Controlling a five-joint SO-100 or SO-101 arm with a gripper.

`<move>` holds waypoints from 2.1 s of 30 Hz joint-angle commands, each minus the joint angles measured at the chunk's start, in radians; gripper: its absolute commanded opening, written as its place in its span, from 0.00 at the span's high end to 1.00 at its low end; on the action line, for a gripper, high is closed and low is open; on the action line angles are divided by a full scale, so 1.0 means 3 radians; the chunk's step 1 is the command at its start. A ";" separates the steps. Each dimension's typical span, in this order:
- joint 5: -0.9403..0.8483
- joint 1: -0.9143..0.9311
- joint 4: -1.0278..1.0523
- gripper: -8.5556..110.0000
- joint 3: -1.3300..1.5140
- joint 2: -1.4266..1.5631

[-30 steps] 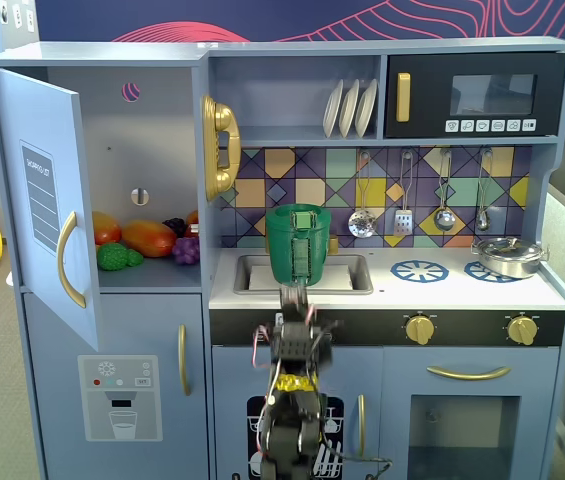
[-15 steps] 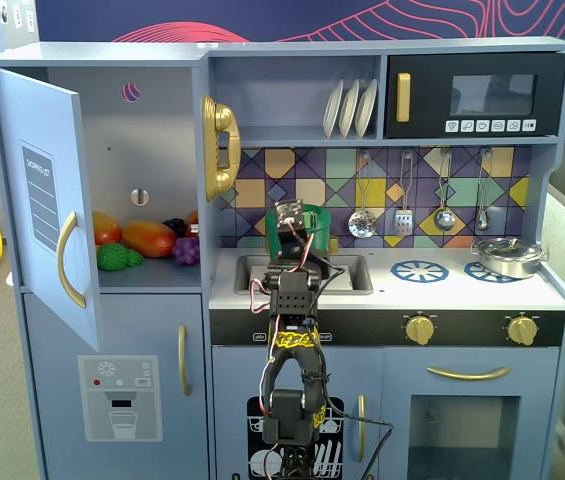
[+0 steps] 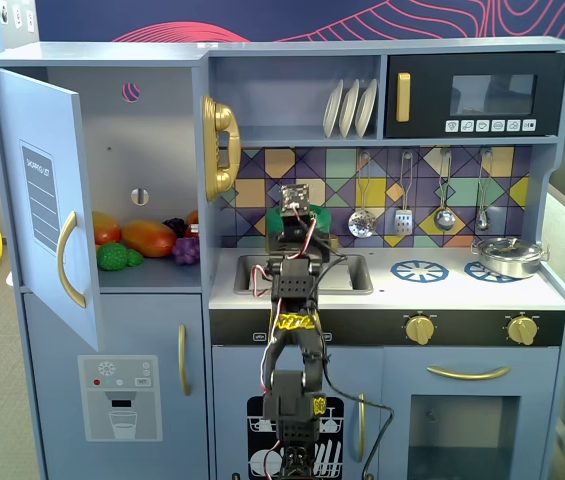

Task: Take off the lid from the green recipient and place it on the counter

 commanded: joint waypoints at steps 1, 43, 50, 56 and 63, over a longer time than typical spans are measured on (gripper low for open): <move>0.0087 0.0107 -0.0230 0.67 -0.0307 -0.0215; -0.0036 -0.0092 -0.0619 0.93 -0.1324 -0.1468; -0.0082 -0.0041 -0.0547 0.93 -0.1851 -0.1519; -0.0051 0.0317 -0.0501 0.93 -0.1861 -0.1345; -0.0041 0.1150 -0.0455 0.93 -0.1907 -0.1314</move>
